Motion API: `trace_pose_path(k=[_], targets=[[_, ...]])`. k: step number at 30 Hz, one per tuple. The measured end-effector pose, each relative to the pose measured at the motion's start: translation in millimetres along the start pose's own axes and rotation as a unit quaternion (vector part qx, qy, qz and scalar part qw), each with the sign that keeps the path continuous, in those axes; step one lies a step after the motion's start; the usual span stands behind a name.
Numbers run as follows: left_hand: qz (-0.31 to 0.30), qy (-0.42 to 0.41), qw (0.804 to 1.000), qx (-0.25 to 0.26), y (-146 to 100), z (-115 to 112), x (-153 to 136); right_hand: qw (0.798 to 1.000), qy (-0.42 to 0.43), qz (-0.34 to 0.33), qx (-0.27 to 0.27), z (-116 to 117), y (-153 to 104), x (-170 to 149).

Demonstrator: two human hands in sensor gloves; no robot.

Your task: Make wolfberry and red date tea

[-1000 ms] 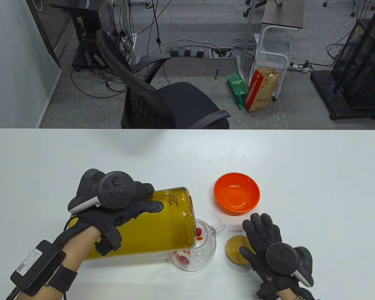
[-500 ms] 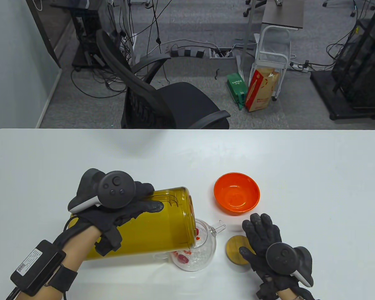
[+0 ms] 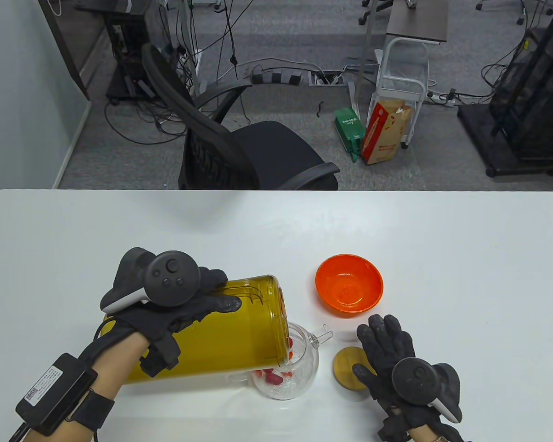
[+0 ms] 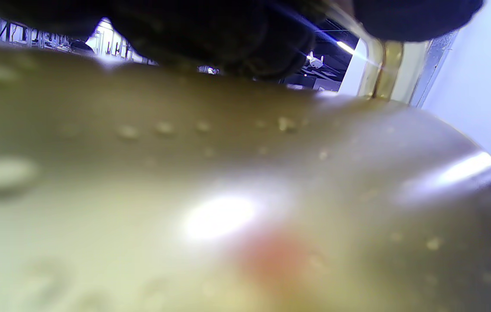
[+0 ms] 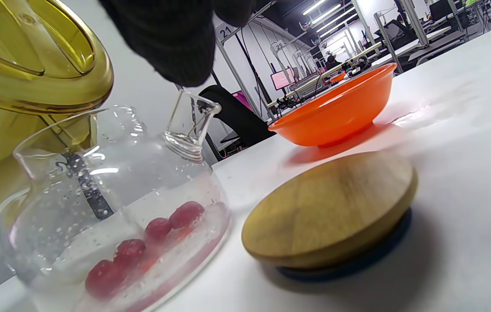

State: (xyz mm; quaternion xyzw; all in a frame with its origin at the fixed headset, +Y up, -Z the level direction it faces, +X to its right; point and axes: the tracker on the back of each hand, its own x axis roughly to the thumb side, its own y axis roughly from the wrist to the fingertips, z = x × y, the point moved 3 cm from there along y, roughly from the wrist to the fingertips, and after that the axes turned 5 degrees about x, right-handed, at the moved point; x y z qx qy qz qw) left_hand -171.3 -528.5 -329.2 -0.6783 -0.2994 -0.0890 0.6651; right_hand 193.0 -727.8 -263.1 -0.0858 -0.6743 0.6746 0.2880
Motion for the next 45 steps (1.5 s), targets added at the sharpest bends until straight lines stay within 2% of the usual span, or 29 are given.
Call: trace_pose_path(k=[45], targets=[[0.004, 0.002, 1.000, -0.005, 0.5, 1.3, 0.2, 1.000, 0.003, -0.001, 0.005, 0.7, 0.0, 1.2]])
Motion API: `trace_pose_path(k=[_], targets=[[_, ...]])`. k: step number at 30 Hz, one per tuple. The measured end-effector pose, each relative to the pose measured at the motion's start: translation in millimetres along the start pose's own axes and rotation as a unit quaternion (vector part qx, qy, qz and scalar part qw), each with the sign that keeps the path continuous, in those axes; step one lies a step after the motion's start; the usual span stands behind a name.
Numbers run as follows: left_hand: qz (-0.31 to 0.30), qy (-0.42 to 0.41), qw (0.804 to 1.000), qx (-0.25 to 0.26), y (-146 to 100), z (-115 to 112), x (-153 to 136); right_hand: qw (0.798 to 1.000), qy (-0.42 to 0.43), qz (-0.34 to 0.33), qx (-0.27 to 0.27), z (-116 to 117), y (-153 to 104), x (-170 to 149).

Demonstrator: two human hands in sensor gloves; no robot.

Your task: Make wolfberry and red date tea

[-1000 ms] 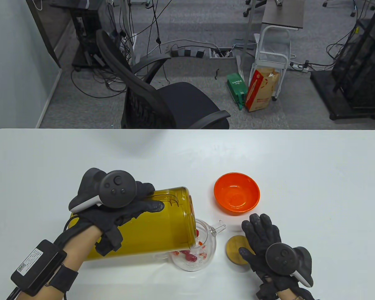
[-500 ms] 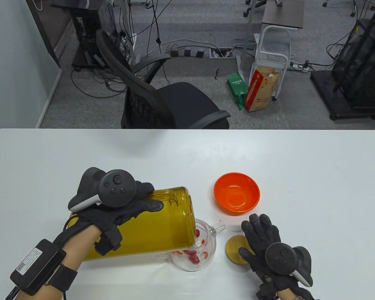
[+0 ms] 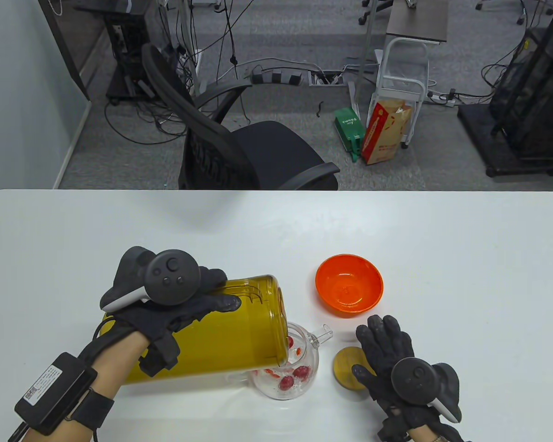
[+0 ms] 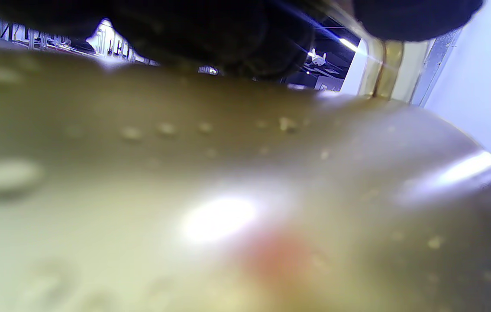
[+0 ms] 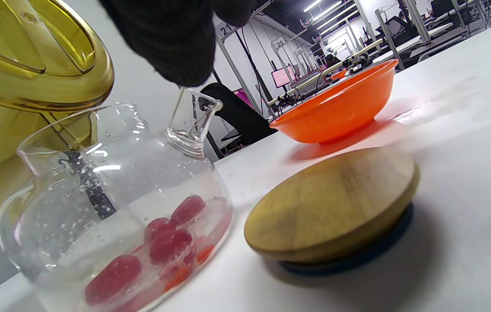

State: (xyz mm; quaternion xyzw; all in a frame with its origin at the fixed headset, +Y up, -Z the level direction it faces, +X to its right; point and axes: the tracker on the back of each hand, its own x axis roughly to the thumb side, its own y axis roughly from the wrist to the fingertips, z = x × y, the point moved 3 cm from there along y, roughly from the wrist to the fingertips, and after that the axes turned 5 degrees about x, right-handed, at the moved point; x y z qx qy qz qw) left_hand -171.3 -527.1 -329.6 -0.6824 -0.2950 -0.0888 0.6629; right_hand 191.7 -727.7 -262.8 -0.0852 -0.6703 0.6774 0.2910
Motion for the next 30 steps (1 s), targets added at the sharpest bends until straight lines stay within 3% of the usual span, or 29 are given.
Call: trace_pose_path(k=[30], targets=[[0.003, 0.005, 1.000, -0.002, 0.6, 0.8, 1.5, 1.000, -0.001, -0.002, -0.001, -0.3, -0.3, 0.3]])
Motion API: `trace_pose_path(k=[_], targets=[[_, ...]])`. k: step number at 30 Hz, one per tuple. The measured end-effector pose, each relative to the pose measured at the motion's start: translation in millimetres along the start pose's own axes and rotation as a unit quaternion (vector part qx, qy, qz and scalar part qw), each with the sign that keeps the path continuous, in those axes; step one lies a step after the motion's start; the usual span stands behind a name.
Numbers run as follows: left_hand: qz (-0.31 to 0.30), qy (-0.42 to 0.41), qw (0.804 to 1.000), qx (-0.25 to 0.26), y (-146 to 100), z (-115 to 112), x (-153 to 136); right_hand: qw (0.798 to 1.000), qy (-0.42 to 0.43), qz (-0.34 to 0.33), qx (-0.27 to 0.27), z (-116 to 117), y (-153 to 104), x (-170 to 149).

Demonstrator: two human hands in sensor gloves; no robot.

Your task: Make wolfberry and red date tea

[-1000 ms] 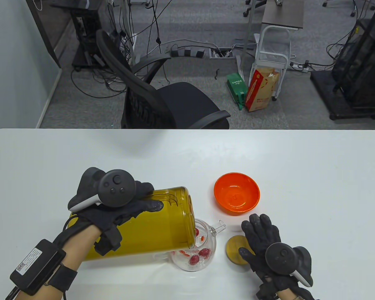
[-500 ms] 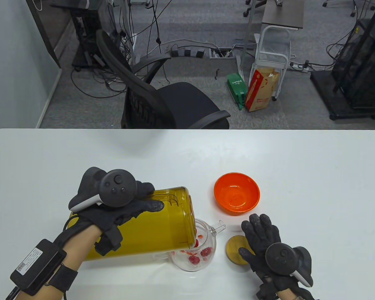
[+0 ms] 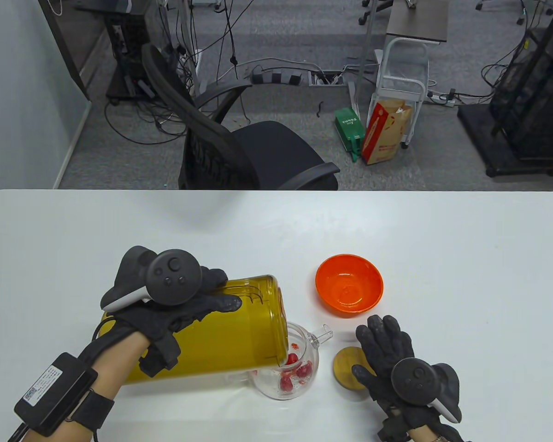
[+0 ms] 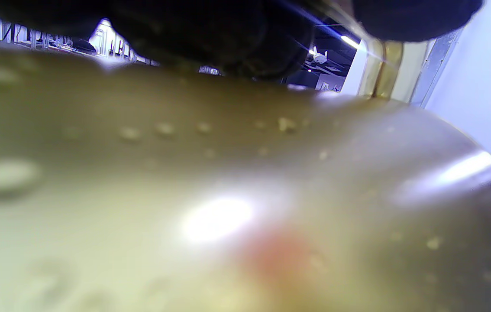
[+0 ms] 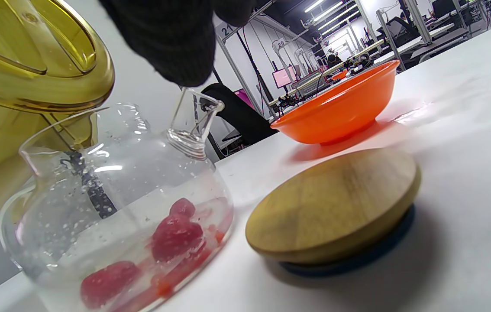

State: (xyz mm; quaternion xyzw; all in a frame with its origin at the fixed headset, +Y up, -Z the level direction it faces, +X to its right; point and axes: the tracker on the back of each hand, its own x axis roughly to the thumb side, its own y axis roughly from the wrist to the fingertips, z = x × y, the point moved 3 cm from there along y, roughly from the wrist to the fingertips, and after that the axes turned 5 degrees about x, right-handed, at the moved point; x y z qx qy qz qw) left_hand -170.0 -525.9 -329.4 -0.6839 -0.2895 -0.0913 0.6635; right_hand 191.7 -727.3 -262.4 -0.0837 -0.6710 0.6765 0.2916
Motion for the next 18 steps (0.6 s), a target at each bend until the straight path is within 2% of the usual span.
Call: trace_pose_path(k=[18], targets=[[0.001, 0.002, 1.000, -0.002, 1.0, -0.2, 1.7, 1.000, 0.000, -0.001, 0.002, 0.6, -0.1, 0.4]])
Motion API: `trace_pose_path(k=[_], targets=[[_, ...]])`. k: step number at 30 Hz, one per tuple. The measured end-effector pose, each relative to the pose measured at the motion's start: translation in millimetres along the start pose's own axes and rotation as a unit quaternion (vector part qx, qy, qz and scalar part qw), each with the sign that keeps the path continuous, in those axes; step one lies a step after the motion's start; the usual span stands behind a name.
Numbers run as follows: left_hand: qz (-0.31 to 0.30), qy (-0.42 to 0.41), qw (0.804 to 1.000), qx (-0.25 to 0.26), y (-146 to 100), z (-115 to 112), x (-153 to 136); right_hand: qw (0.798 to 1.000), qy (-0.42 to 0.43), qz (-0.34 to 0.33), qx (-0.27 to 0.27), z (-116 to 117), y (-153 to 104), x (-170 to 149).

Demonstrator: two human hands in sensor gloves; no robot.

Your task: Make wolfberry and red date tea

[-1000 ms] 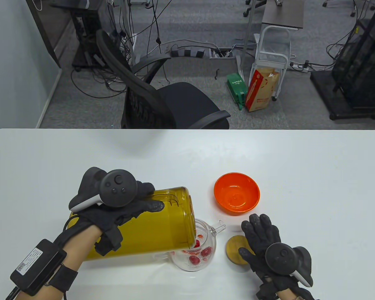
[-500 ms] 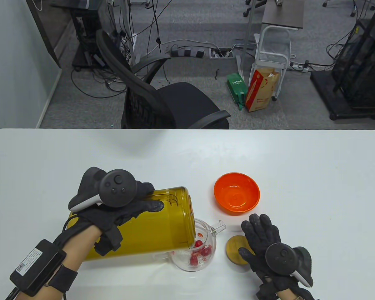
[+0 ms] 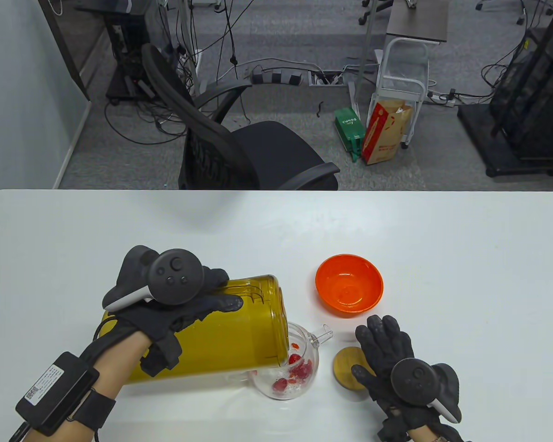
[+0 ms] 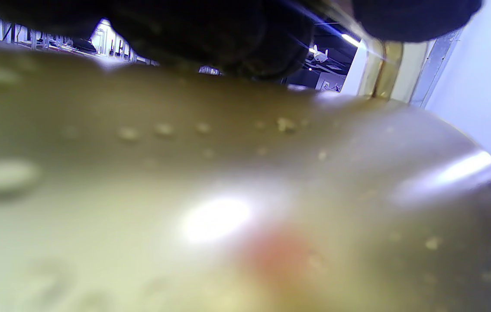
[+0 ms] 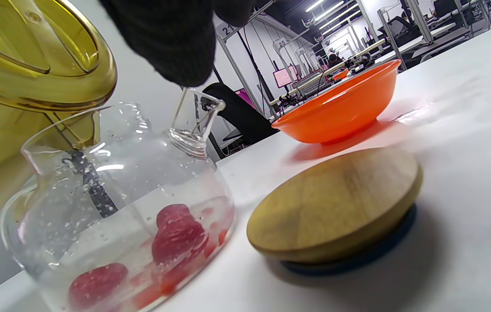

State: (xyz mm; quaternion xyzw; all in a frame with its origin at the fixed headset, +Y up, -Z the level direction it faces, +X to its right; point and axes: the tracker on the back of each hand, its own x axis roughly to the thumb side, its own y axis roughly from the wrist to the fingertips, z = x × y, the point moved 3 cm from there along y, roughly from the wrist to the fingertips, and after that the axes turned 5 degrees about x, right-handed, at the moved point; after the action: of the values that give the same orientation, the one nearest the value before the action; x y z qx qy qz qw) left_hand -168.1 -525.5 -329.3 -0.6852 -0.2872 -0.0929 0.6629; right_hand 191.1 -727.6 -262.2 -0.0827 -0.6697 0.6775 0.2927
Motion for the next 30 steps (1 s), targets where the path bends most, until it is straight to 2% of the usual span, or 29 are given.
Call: trace_pose_path(k=[30], targets=[[0.002, 0.005, 1.000, -0.002, 0.4, 1.3, 1.2, 1.000, -0.001, -0.002, -0.003, -0.9, -0.2, 0.7]])
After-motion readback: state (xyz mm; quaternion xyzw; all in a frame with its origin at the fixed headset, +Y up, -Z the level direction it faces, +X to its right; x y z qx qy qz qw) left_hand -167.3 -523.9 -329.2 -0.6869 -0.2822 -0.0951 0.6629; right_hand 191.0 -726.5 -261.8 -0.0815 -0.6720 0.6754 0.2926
